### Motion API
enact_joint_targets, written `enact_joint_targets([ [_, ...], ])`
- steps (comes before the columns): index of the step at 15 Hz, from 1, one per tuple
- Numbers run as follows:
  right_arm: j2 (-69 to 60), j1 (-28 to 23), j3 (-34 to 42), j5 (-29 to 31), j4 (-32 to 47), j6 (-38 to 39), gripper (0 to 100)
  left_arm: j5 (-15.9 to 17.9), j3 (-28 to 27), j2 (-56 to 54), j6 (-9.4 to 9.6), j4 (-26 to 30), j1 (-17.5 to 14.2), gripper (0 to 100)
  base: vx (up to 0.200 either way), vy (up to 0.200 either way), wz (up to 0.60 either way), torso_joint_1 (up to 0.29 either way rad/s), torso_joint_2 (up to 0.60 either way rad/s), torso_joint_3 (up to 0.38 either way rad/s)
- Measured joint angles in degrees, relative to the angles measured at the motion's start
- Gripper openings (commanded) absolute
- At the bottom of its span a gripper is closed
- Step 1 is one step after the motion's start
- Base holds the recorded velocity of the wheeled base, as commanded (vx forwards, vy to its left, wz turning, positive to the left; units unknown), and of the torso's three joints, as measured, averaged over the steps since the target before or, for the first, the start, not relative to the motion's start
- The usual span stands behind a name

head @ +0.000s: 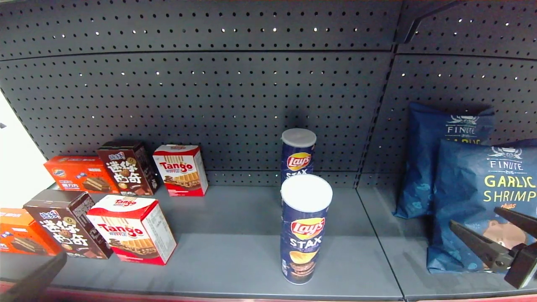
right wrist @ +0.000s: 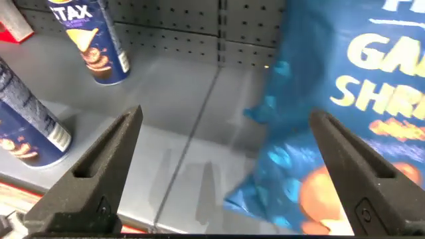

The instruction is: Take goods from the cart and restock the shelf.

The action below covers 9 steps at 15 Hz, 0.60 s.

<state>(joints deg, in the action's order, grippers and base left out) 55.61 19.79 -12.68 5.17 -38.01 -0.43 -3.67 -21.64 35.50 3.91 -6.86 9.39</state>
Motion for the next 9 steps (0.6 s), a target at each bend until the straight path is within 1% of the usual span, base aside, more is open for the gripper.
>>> enact_joint_targets([
  [1,-1.67,-0.39,1.02,0.2,0.24,-0.59,100,-0.89,0.34,-2.4,0.4,2.4,-0.07,100,0.0,0.0,0.0,0.0,0.0,0.0],
  [3,-5.1,-1.68,2.73,0.93,0.57,-1.18,100,-2.18,0.74,-7.75,0.73,8.97,-0.22,100,0.0,0.0,0.0,0.0,0.0,0.0],
  [5,-8.48,-2.36,4.17,3.5,2.76,-1.34,100,-3.57,0.76,-12.82,0.79,14.74,-0.62,100,0.0,0.0,0.0,0.0,0.0,0.0],
  [6,-10.74,-2.51,4.97,4.68,4.75,-1.38,100,-4.07,0.78,-15.38,0.77,17.86,-1.34,100,0.0,0.0,0.0,0.0,0.0,0.0],
  [7,-13.17,-2.67,5.81,5.64,7.23,-1.43,100,-4.23,0.89,-17.55,0.77,20.43,-2.83,100,0.0,0.0,0.0,0.0,0.0,0.0],
  [9,-19.2,-3.23,6.88,7.85,14.36,-1.43,100,-4.16,2.07,-21.86,0.76,23.06,-5.92,100,0.0,0.0,0.0,0.0,0.0,0.0],
])
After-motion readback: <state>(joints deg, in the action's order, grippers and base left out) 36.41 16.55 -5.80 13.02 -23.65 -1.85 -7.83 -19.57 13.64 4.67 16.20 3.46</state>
